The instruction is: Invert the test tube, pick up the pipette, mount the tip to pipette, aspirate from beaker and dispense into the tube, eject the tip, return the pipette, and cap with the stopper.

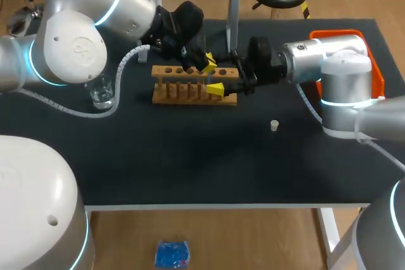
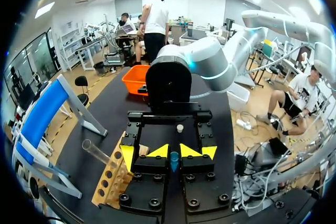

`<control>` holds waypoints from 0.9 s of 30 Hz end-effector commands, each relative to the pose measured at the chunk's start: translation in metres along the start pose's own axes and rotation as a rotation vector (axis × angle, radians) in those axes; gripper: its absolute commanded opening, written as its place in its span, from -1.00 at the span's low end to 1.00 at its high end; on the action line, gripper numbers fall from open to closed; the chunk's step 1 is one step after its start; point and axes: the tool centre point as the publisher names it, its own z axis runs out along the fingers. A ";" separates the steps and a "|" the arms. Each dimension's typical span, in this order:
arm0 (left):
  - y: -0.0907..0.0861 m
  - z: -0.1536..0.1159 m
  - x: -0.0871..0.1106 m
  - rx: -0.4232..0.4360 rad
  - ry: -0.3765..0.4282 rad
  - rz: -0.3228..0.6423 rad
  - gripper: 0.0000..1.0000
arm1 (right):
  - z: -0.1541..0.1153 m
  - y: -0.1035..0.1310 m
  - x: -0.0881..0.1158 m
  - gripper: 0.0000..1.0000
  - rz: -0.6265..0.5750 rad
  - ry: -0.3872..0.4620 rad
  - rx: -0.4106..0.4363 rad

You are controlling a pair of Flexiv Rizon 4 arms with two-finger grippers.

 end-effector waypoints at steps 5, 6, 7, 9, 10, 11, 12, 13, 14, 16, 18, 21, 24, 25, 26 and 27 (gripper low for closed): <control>-0.001 -0.001 -0.001 -0.005 0.001 -0.001 -1.00 | 0.003 0.004 0.003 0.38 0.010 -0.001 0.016; -0.001 -0.001 -0.001 -0.005 0.001 -0.001 -1.00 | 0.003 0.004 0.003 0.00 0.010 -0.001 0.018; -0.001 -0.001 -0.001 -0.005 0.001 -0.001 -1.00 | 0.004 0.004 0.003 -0.03 0.010 -0.001 0.018; -0.001 -0.001 -0.001 -0.005 0.001 -0.001 -1.00 | 0.004 0.004 0.004 -0.17 0.010 0.001 0.020; -0.001 -0.001 -0.001 -0.005 0.001 -0.001 -1.00 | 0.004 0.004 0.004 -0.29 0.010 0.001 0.020; -0.001 -0.001 -0.001 -0.005 0.001 -0.001 -1.00 | 0.004 0.005 0.004 -0.62 0.010 0.002 0.021; -0.001 -0.001 -0.001 -0.005 0.001 -0.001 -1.00 | 0.005 0.005 0.004 -0.79 0.010 0.001 0.022; -0.001 -0.001 -0.001 -0.005 0.001 -0.001 -1.00 | 0.005 0.005 0.004 -0.95 0.009 0.001 0.022; -0.001 -0.001 -0.001 -0.005 0.001 -0.001 -1.00 | 0.005 0.005 0.004 -0.97 0.007 0.000 0.022; -0.001 -0.001 -0.001 -0.005 0.001 -0.001 -1.00 | 0.004 0.005 0.005 -1.00 0.005 -0.001 0.024; -0.001 -0.001 -0.001 -0.005 0.001 -0.001 -1.00 | 0.004 0.005 0.005 -1.00 0.005 -0.001 0.025; -0.001 -0.001 -0.001 -0.005 0.001 -0.001 -1.00 | 0.003 0.005 0.005 -1.00 0.004 -0.002 0.026; -0.001 -0.001 -0.001 -0.005 0.001 -0.001 -1.00 | 0.003 0.005 0.005 -1.00 0.003 -0.004 0.027; -0.001 -0.001 -0.001 -0.005 0.001 -0.001 -1.00 | 0.002 0.005 0.005 -1.00 0.003 -0.004 0.027; -0.001 -0.001 -0.001 -0.005 0.001 -0.001 -1.00 | 0.002 0.005 0.005 -1.00 0.003 -0.004 0.027; -0.001 -0.001 -0.001 -0.005 0.001 -0.001 0.25 | 0.002 0.006 0.005 -1.00 0.003 -0.005 0.028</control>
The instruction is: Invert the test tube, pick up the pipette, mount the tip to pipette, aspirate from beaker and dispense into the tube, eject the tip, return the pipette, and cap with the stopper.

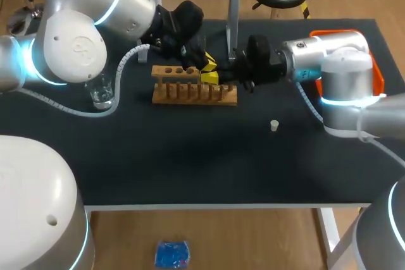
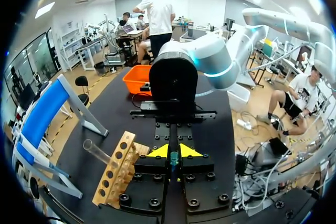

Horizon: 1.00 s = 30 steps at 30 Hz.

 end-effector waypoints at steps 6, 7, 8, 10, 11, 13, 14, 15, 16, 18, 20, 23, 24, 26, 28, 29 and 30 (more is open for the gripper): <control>-0.001 0.000 0.001 -0.005 0.003 -0.001 1.00 | -0.008 0.004 0.000 -1.00 0.000 -0.008 0.003; -0.001 0.000 0.001 -0.005 0.003 -0.001 1.00 | -0.010 0.004 0.000 -1.00 -0.001 -0.008 0.003; -0.001 0.000 0.001 -0.005 0.003 -0.001 1.00 | -0.014 0.005 0.000 -1.00 -0.001 -0.009 0.004; -0.001 0.000 0.001 -0.005 0.003 -0.001 1.00 | -0.023 0.006 0.000 -1.00 0.001 -0.009 0.005; -0.001 0.000 0.001 -0.005 0.003 -0.001 1.00 | -0.028 0.007 0.001 -1.00 -0.001 -0.011 0.012; -0.001 0.000 0.001 -0.005 0.003 -0.001 1.00 | -0.040 0.008 0.002 -1.00 -0.002 -0.015 0.016; -0.001 0.000 0.001 -0.005 0.003 -0.001 1.00 | -0.046 0.009 0.002 -1.00 -0.001 -0.020 0.020; -0.001 0.000 0.001 -0.005 0.003 -0.001 1.00 | -0.052 0.009 0.003 -1.00 -0.002 -0.024 0.024; -0.001 0.000 0.001 -0.005 0.003 -0.001 1.00 | -0.058 0.010 0.004 -1.00 -0.004 -0.028 0.028; -0.001 0.000 0.001 -0.005 0.003 -0.001 1.00 | -0.070 0.012 0.008 -1.00 -0.012 -0.033 0.037; -0.001 0.000 0.001 -0.005 0.003 -0.001 1.00 | -0.082 0.013 0.011 -1.00 -0.019 -0.040 0.047; -0.001 0.000 0.001 -0.005 0.003 -0.001 1.00 | -0.098 0.014 0.017 -1.00 -0.022 -0.056 0.058; -0.001 0.000 0.001 -0.005 0.003 -0.001 1.00 | -0.103 0.014 0.019 -1.00 -0.023 -0.061 0.061; -0.001 0.000 0.001 -0.005 0.003 -0.001 1.00 | -0.111 0.014 0.022 -1.00 -0.027 -0.074 0.066; -0.001 0.000 0.001 -0.005 0.003 -0.001 1.00 | -0.118 0.013 0.025 -1.00 -0.025 -0.083 0.067; -0.001 0.000 0.001 -0.005 0.003 -0.001 1.00 | -0.122 0.012 0.027 -1.00 -0.025 -0.089 0.069; -0.001 0.000 0.001 -0.005 0.003 -0.001 1.00 | -0.125 0.011 0.028 -1.00 -0.023 -0.094 0.068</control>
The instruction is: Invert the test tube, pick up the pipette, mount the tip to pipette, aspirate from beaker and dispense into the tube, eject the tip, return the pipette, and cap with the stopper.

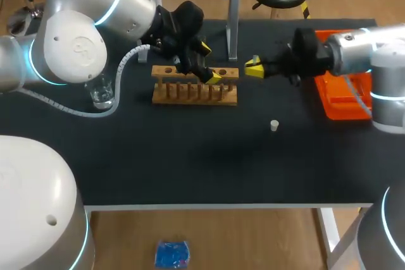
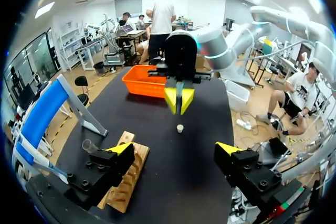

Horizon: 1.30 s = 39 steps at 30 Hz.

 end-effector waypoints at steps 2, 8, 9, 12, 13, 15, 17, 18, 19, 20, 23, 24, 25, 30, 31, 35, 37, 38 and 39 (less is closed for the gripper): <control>-0.001 -0.001 0.000 -0.004 0.001 -0.001 1.00 | -0.022 0.001 0.016 -1.00 0.004 -0.040 0.002; -0.001 -0.001 0.000 -0.004 0.001 -0.001 1.00 | -0.030 -0.004 0.023 -1.00 -0.006 -0.064 -0.004; -0.001 -0.001 0.000 -0.004 0.001 -0.001 1.00 | -0.030 -0.005 0.024 -1.00 -0.008 -0.069 -0.004; -0.001 -0.001 0.000 -0.004 0.001 -0.001 1.00 | -0.033 -0.008 0.026 -1.00 -0.007 -0.092 -0.012; -0.001 -0.001 0.000 -0.004 0.001 -0.001 1.00 | -0.033 -0.008 0.027 -1.00 -0.005 -0.096 -0.020; -0.001 -0.001 0.000 -0.004 0.001 -0.001 1.00 | -0.035 -0.010 0.027 -1.00 -0.007 -0.113 -0.027; -0.001 -0.001 0.000 -0.004 0.001 -0.001 1.00 | -0.035 -0.011 0.028 -1.00 -0.005 -0.127 -0.031; -0.001 -0.001 0.000 -0.004 0.001 -0.001 1.00 | -0.036 -0.012 0.028 -1.00 -0.005 -0.131 -0.033; -0.001 -0.001 0.000 -0.004 0.001 -0.001 1.00 | -0.036 -0.013 0.028 -1.00 -0.004 -0.136 -0.034; -0.001 -0.001 0.000 -0.004 0.001 -0.001 1.00 | -0.036 -0.013 0.028 -1.00 -0.006 -0.148 -0.032; -0.001 -0.001 0.000 -0.004 0.001 -0.001 1.00 | -0.037 -0.015 0.027 -1.00 -0.012 -0.174 -0.024; -0.001 -0.001 0.000 -0.004 0.001 -0.001 1.00 | -0.038 -0.015 0.026 -1.00 -0.012 -0.177 -0.023; -0.001 -0.001 0.000 -0.004 0.001 -0.001 1.00 | -0.038 -0.016 0.026 -1.00 -0.012 -0.183 -0.021; -0.001 -0.001 0.000 -0.004 0.001 -0.001 1.00 | -0.039 -0.018 0.025 -1.00 -0.009 -0.187 -0.020; -0.001 -0.001 0.000 -0.004 0.001 -0.001 1.00 | -0.039 -0.018 0.026 -1.00 -0.008 -0.186 -0.019; -0.001 -0.001 0.000 -0.004 0.001 -0.001 1.00 | -0.039 -0.018 0.026 -1.00 -0.006 -0.180 -0.018; -0.001 -0.001 0.000 -0.004 0.001 -0.001 1.00 | -0.039 -0.018 0.026 -1.00 -0.006 -0.180 -0.018; -0.001 -0.001 0.000 -0.004 0.001 -0.001 1.00 | -0.039 -0.018 0.026 -1.00 -0.006 -0.180 -0.018; -0.001 -0.001 0.000 -0.004 0.001 -0.001 1.00 | -0.039 -0.018 0.026 -1.00 -0.006 -0.180 -0.018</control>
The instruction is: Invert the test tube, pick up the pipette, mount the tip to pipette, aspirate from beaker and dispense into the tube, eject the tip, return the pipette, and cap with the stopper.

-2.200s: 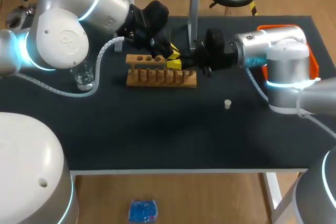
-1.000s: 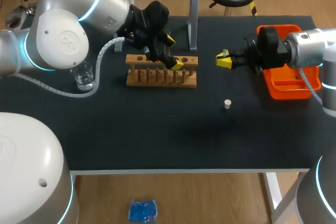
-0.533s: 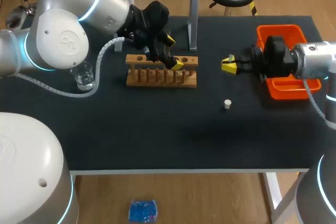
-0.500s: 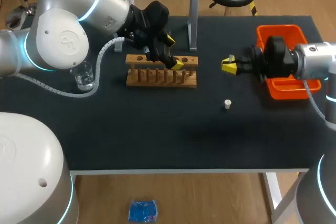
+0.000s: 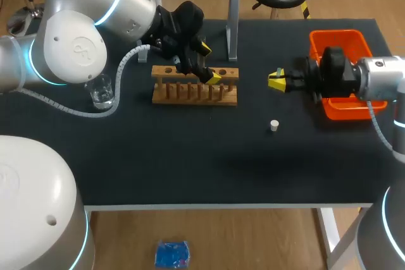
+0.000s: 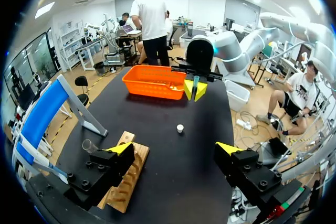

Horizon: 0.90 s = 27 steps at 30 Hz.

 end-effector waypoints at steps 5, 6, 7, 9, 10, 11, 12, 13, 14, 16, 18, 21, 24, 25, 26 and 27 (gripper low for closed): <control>-0.001 -0.001 0.000 -0.004 0.002 -0.001 1.00 | 0.000 0.000 0.001 -1.00 -0.001 -0.004 0.002; -0.001 -0.001 0.000 -0.004 0.002 -0.001 1.00 | 0.000 0.000 0.001 -1.00 -0.001 -0.004 0.002; -0.001 -0.001 0.000 -0.004 0.002 -0.001 1.00 | 0.000 0.000 0.001 -1.00 -0.001 -0.004 0.002; -0.001 -0.001 0.000 -0.004 0.002 -0.001 1.00 | 0.000 0.000 0.001 -1.00 -0.001 -0.004 0.002; -0.001 -0.001 0.000 -0.004 0.002 -0.001 1.00 | 0.000 0.000 0.001 -1.00 -0.001 -0.004 0.002; -0.001 -0.001 0.000 -0.004 0.002 -0.001 1.00 | 0.000 0.000 0.001 -1.00 -0.001 -0.004 0.002; -0.001 -0.001 0.000 -0.004 0.002 -0.001 1.00 | 0.000 0.000 0.001 -1.00 -0.001 -0.004 0.002; -0.001 -0.001 0.000 -0.004 0.002 -0.001 1.00 | 0.000 0.000 0.001 -1.00 -0.001 -0.004 0.002; -0.001 -0.001 0.000 -0.004 0.002 -0.001 1.00 | 0.000 0.000 0.001 -1.00 -0.001 -0.004 0.002; 0.004 -0.005 -0.007 0.002 -0.015 -0.019 1.00 | 0.000 0.000 0.001 -1.00 -0.001 -0.004 0.002; 0.010 -0.015 -0.023 0.016 -0.053 -0.059 1.00 | 0.000 0.000 0.001 -1.00 -0.001 -0.004 0.002; 0.019 -0.036 -0.052 0.041 -0.100 -0.093 1.00 | 0.000 0.000 0.001 -1.00 -0.001 -0.004 0.002; 0.027 -0.057 -0.085 0.042 -0.145 -0.124 1.00 | 0.000 0.000 0.001 -1.00 -0.001 -0.004 0.002; 0.029 -0.064 -0.096 0.039 -0.153 -0.128 1.00 | 0.000 0.000 0.001 -1.00 -0.001 -0.004 0.002; 0.032 -0.070 -0.107 0.024 -0.169 -0.143 1.00 | 0.000 0.000 0.001 -1.00 -0.001 -0.004 0.002; 0.034 -0.076 -0.119 0.015 -0.177 -0.152 1.00 | 0.000 0.000 0.001 -1.00 -0.001 -0.004 0.002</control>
